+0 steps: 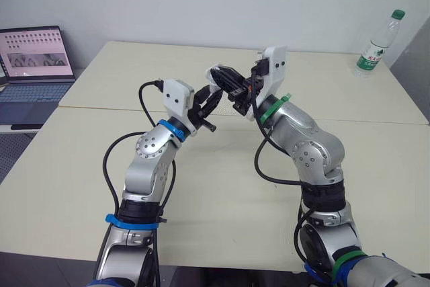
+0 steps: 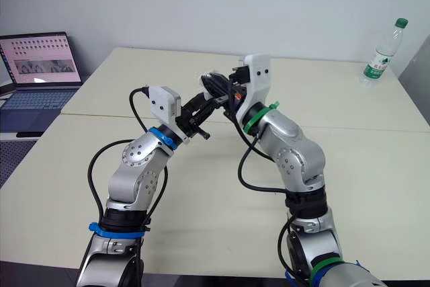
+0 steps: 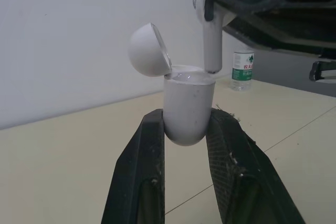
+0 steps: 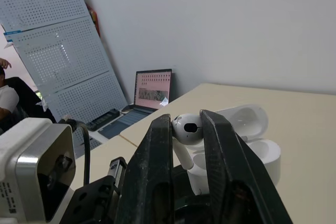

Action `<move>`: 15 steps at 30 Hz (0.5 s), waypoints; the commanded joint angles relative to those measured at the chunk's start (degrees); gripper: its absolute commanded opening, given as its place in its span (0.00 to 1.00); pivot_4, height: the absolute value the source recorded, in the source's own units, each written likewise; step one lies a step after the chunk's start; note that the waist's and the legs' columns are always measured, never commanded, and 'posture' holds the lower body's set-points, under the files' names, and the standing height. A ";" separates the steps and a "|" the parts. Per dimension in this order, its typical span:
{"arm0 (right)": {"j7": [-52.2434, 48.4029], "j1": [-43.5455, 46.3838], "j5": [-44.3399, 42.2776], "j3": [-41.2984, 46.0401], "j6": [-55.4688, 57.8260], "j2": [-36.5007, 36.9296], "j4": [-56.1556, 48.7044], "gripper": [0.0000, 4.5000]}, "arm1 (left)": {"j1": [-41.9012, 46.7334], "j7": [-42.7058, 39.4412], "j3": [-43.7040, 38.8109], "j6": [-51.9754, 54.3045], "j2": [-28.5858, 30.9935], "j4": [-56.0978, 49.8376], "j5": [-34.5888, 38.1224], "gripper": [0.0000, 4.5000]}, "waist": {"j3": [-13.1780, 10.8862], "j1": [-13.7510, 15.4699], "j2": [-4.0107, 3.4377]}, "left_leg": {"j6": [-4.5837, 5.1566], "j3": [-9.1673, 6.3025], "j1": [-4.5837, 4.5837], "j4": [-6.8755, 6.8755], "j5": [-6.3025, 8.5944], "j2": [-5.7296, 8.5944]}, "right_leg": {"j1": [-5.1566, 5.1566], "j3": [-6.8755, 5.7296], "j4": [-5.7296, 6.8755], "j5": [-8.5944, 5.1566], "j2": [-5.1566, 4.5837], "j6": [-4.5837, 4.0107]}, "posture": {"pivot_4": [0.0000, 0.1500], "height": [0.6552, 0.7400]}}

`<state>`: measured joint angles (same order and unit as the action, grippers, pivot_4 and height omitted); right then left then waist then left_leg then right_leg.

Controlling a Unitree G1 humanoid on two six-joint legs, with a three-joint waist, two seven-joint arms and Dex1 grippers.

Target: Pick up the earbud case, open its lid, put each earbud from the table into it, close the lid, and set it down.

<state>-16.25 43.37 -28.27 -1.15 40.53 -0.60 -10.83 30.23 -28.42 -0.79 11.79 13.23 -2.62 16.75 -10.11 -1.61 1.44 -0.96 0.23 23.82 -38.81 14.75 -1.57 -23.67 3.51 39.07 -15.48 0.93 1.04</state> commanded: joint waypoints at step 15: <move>0.08 0.06 1.17 -0.43 -3.64 0.44 1.51 0.09 | 0.77 -0.77 0.23 -0.48 -0.66 -4.80 1.61 0.17 | 0.00 -0.02 0.00 | 0.00 0.01 0.01 0.01 0.00 0.00 | 0.00 0.01 -0.01 0.00 0.00 0.00 | 1.00 1.00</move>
<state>-16.15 43.35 -27.62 -1.35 37.92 -0.27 -8.51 30.19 -29.26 -0.47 12.14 12.99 -4.35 17.59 -10.11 -1.63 1.44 -0.96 0.24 23.83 -38.80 14.75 -1.57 -23.67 3.52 39.05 -15.48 0.93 1.04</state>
